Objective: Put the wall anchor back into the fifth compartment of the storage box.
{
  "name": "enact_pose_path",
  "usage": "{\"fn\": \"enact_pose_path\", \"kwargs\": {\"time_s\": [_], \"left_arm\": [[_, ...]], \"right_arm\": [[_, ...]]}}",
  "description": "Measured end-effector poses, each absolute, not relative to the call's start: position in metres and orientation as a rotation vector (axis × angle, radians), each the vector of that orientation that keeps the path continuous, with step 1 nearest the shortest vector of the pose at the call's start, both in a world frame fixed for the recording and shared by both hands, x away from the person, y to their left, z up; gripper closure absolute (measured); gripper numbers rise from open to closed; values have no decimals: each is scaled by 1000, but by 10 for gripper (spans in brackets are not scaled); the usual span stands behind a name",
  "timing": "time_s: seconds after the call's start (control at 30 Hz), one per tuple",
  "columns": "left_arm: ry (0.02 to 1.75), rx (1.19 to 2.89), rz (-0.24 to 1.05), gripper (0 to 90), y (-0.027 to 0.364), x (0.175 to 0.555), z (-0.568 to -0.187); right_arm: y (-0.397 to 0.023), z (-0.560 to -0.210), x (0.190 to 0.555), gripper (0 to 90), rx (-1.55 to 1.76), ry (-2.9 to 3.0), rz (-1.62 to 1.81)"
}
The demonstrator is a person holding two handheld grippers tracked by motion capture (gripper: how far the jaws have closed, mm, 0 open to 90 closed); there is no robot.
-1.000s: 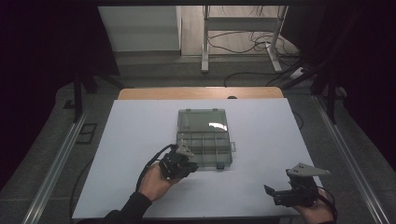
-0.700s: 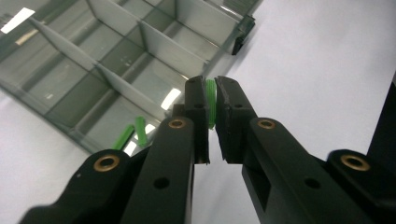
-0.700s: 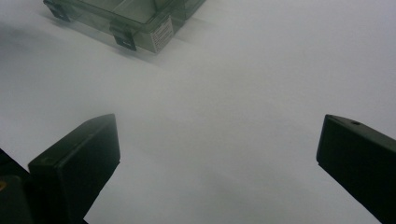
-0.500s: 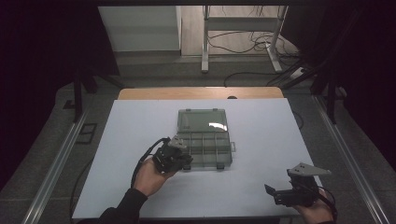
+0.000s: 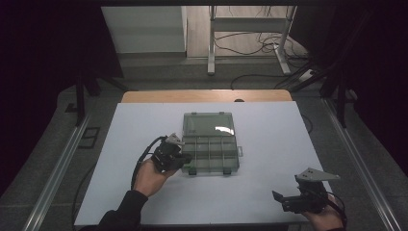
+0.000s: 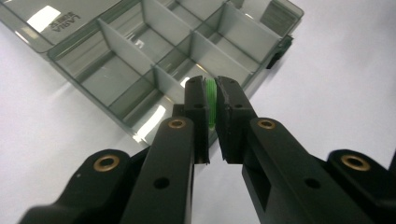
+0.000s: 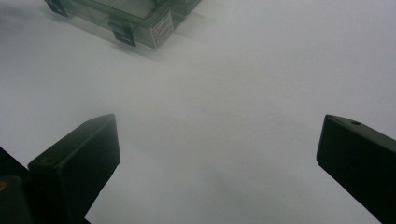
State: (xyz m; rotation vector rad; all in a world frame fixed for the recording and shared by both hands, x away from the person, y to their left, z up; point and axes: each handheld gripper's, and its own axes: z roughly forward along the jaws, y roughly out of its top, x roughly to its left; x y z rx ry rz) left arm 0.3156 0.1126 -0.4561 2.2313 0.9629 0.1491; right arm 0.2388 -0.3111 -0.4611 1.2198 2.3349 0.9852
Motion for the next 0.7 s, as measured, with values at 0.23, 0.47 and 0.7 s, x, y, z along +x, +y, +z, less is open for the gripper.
{"fn": "enact_pose_path", "kwargs": {"time_s": [0.23,0.47,0.7], "left_arm": [[992,2205,154,841,117,324,-459],[1010,2208,157,839,118,330,-468],[1029,2218,147,836,115,335,-478]], "right_arm": [[-311,-461,239,0,1221,2338,981],[-311,-461,239,0,1220,2338,978],[-311,-461,239,0,1219,2339,976]]}}
